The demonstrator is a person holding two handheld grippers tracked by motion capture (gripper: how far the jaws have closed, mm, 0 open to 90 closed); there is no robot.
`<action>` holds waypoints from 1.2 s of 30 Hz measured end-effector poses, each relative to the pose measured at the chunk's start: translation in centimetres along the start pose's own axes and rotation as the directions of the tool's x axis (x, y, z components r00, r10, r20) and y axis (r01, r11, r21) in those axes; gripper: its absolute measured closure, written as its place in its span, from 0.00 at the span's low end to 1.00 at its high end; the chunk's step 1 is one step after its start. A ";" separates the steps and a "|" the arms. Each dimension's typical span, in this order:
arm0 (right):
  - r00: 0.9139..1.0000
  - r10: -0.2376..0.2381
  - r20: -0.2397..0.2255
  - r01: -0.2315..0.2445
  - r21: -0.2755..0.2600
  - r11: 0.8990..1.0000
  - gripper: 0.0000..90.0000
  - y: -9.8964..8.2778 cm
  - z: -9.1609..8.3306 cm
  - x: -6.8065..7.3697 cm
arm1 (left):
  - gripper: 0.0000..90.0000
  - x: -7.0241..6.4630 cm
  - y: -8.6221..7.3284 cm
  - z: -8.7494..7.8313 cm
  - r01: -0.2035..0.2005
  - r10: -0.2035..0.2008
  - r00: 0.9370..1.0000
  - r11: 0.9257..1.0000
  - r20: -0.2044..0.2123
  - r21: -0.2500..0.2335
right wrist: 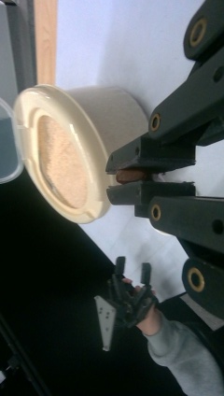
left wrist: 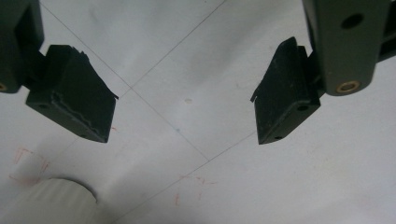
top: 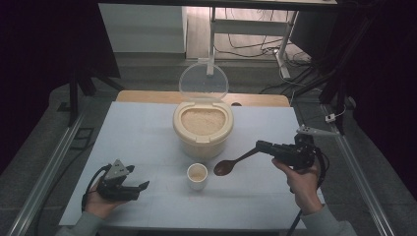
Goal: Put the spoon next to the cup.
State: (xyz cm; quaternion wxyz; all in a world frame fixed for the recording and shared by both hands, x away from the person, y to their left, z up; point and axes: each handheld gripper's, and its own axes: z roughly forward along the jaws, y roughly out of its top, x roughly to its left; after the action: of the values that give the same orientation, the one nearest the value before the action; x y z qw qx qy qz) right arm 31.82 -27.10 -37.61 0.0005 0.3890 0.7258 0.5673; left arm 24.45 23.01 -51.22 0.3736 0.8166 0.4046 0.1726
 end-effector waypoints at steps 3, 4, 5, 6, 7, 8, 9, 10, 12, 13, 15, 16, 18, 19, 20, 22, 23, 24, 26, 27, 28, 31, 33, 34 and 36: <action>1.000 0.002 -0.008 -0.002 0.028 1.000 0.92 -0.2 0.2 -0.1 | 0.22 0.0 0.0 0.0 0.000 0.000 1.000 1.000 0.001 0.000; 1.000 0.002 -0.010 -0.001 0.035 0.999 0.92 -0.3 0.3 -0.1 | 0.22 0.0 0.0 0.0 0.000 0.000 1.000 1.000 0.001 0.001; 1.000 0.003 -0.012 -0.002 0.047 0.999 0.92 -0.4 0.4 -0.1 | 0.22 0.0 0.0 0.1 0.000 0.000 1.000 1.000 0.001 0.002; 1.000 0.003 -0.014 -0.003 0.057 0.998 0.92 -0.5 0.6 -0.1 | 0.22 0.0 0.0 0.0 0.001 -0.001 1.000 1.000 0.000 0.001; 1.000 0.007 -0.017 -0.006 0.069 0.998 0.92 -0.5 0.8 -0.1 | 0.22 0.0 0.0 0.0 0.001 -0.001 1.000 1.000 0.000 0.001; 1.000 0.008 -0.020 -0.006 0.081 0.997 0.92 -0.6 1.0 -0.1 | 0.22 0.0 0.0 0.0 0.002 -0.002 1.000 1.000 0.000 0.001; 1.000 0.011 -0.024 -0.008 0.094 0.996 0.92 -0.7 1.3 -0.1 | 0.22 0.0 0.0 0.0 0.002 -0.002 1.000 1.000 0.000 0.001; 1.000 0.012 -0.027 -0.009 0.103 0.995 0.92 -0.8 1.5 -0.1 | 0.22 0.0 0.0 0.0 0.001 -0.001 1.000 1.000 0.000 0.001; 0.999 0.014 -0.034 -0.009 0.130 0.992 0.92 -0.9 2.1 -0.1 | 0.22 0.0 0.0 0.1 0.001 -0.001 1.000 1.000 0.001 0.002; 0.999 0.013 -0.036 -0.008 0.139 0.990 0.92 -1.0 2.3 -0.1 | 0.22 0.0 0.0 0.1 -0.001 0.001 1.000 1.000 0.000 0.003; 0.999 0.012 -0.040 -0.006 0.166 0.986 0.92 -1.1 2.9 -0.1 | 0.22 0.0 0.0 0.1 -0.001 0.001 1.000 1.000 0.000 0.003; 0.999 0.010 -0.043 -0.002 0.176 0.984 0.92 -1.1 3.2 -0.1 | 0.22 0.0 0.0 0.1 -0.001 0.001 1.000 1.000 0.001 0.002; 0.999 0.010 -0.051 0.000 0.200 0.980 0.92 -1.2 3.9 -0.1 | 0.22 0.0 0.0 0.0 -0.001 0.001 1.000 1.000 0.000 0.002; 0.998 0.008 -0.056 0.004 0.209 0.978 0.92 -1.2 4.2 0.0 | 0.22 0.0 0.0 0.0 -0.001 0.001 1.000 1.000 0.000 0.002; 0.998 0.006 -0.060 0.008 0.221 0.975 0.92 -1.3 4.5 0.0 | 0.22 0.0 0.0 0.0 -0.001 0.001 1.000 1.000 0.000 0.002; 0.998 0.000 -0.065 0.016 0.245 0.969 0.92 -1.4 5.1 0.1 | 0.22 0.0 0.0 0.0 0.000 0.000 1.000 1.000 0.000 0.002; 0.998 0.000 -0.064 0.017 0.255 0.967 0.92 -1.4 5.4 0.1 | 0.22 0.0 -0.1 0.0 -0.001 0.001 1.000 1.000 0.000 0.002; 0.998 -0.003 -0.065 0.020 0.265 0.964 0.92 -1.5 5.7 0.1 | 0.22 0.0 -0.1 0.0 0.000 0.000 1.000 1.000 0.000 0.002; 0.998 0.001 -0.065 0.017 0.276 0.961 0.92 -1.6 6.2 -0.1 | 0.22 0.0 -0.1 0.0 -0.001 0.001 1.000 1.000 0.000 0.002; 0.998 0.006 -0.065 0.012 0.282 0.959 0.92 -1.6 6.4 -0.2 | 0.22 0.0 -0.1 0.0 -0.001 0.001 1.000 1.000 -0.001 0.002; 0.998 0.005 -0.064 0.014 0.288 0.958 0.92 -1.6 6.6 -0.3 | 0.22 0.0 -0.1 0.0 -0.001 0.001 1.000 1.000 -0.001 0.002; 0.998 0.005 -0.060 0.013 0.300 0.954 0.92 -1.8 7.1 -0.5 | 0.22 0.1 -0.1 0.0 0.001 -0.001 1.000 1.000 -0.003 0.002; 0.998 0.005 -0.061 0.014 0.306 0.952 0.92 -1.8 7.3 -0.6 | 0.22 0.1 -0.1 0.0 0.001 -0.001 1.000 1.000 -0.003 0.003; 0.998 0.007 -0.060 0.012 0.311 0.950 0.92 -1.9 7.6 -0.7 | 0.22 0.0 -0.1 0.0 0.002 -0.002 1.000 1.000 -0.002 0.001; 0.998 0.011 -0.069 0.011 0.314 0.949 0.92 -1.9 7.9 -0.7 | 0.22 0.0 -0.1 0.0 0.000 0.000 1.000 1.000 -0.003 0.001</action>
State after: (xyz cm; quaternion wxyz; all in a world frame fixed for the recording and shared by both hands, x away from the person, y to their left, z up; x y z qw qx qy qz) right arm 34.65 -21.12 -42.31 -0.0868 0.3643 0.8064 0.4576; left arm 24.38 23.08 -51.27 0.3728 0.8166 0.4051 0.1735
